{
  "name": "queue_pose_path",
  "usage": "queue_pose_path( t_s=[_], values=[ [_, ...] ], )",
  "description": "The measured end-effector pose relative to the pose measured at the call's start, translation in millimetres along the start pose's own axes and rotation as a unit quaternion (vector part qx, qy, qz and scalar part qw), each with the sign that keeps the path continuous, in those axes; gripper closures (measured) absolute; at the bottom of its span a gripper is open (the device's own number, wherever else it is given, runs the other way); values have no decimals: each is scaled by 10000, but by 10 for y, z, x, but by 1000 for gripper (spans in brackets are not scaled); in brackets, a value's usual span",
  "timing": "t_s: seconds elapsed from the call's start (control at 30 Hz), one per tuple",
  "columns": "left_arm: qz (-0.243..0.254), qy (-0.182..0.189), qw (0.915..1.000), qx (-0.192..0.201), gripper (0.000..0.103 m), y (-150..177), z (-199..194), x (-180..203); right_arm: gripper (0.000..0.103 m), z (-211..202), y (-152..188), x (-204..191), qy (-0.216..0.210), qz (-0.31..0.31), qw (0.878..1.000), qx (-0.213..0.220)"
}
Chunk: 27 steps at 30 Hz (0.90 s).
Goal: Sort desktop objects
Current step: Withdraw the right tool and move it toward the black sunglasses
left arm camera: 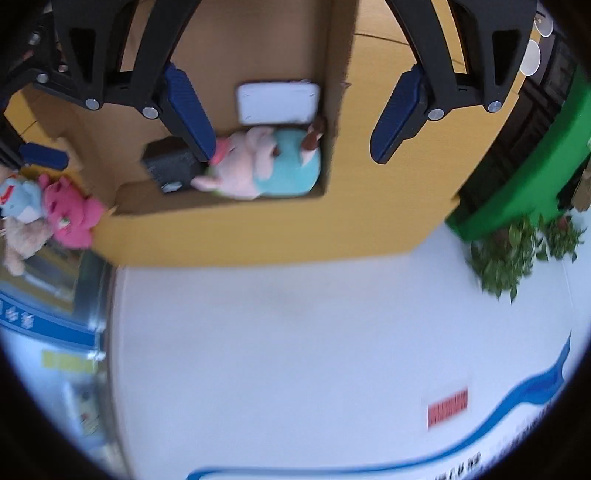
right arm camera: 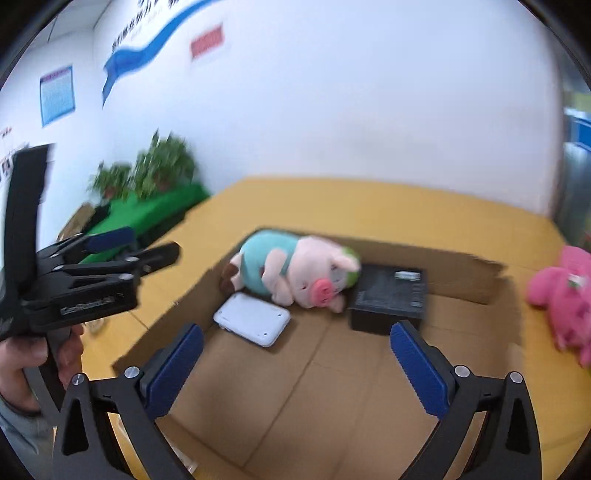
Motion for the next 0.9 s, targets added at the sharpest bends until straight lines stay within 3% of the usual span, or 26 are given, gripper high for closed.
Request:
queue_pose_path(
  t_s=[0.1,0.23,0.4,0.9],
  values=[
    [-4,365,9991,198,17,45,-282,278,0,-354,145,126,297,91,9994,169],
    [46,372,9988,323,16,187,-474,496,0,-656,286,152,214,411,9983,364],
    [166,532,9981,277,16,363,-564,729,0,-919,511,304,798,410,9953,363],
    [152,847,9963,-6,16,584,-637,923,0,-1175,852,494,820,616,9938,425]
  ],
)
Point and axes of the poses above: each gripper's, at about its wrist camera, not at the fingertips, and z roughly the way its jaws point, x to its right, y to its underside, the point moved 5 cm from there along z, roughly the way its jaws point, and after that the axes turned 12 degrees about -x, right-handed, at the moved point
